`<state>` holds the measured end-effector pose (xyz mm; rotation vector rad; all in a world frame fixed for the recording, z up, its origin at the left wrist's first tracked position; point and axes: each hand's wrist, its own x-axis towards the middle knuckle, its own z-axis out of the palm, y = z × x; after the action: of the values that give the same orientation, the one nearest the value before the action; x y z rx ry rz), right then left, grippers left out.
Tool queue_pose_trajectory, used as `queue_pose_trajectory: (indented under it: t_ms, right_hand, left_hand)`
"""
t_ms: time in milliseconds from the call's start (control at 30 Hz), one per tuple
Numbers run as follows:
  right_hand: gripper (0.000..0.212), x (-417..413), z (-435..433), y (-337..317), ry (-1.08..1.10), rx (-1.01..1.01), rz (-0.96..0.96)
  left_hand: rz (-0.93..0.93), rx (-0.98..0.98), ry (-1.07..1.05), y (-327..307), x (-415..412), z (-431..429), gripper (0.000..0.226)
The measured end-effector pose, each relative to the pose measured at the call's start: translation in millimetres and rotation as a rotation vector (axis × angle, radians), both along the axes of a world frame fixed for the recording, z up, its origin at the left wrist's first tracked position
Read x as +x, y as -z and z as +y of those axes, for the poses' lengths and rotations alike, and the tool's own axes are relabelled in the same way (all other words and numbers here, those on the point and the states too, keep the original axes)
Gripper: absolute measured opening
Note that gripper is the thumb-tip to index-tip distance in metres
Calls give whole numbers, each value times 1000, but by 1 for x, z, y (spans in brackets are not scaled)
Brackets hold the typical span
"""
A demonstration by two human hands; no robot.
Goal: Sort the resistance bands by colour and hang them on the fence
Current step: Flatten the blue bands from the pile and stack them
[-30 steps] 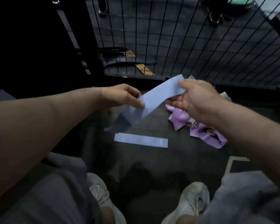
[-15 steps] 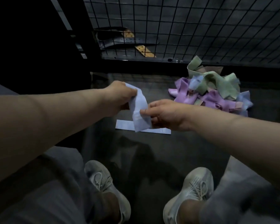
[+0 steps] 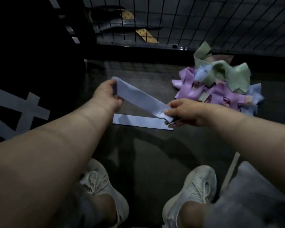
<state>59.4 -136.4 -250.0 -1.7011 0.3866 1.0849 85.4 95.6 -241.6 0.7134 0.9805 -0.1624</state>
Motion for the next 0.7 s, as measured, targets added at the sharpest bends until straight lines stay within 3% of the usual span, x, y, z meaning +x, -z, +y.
queue_pose_trajectory:
  t_ms: [100,233,333,433,567,700]
  right_hand:
    - [12,5,-9,23,145,-9,34]
    - [36,5,-12,66,348,-125,-52]
    - [23,-2,-11,95,488,-262,-94]
    - [24,-11,-12,125,504,-395,-121]
    - [26,-20,-10,157,511,-518,-140]
    - [14,-19,-11,175,504,-547,-153]
  left_hand:
    - [35,46,-67,17,-1,17,5]
    - [174,152,-35,49,-11,20,5]
    - [278,191,13,81,-19,17,7]
    - [364,255,138,109,-25,17,27]
    - [457,456,322,138,-28,18,28]
    - [434,581,389,162,-23,24,20]
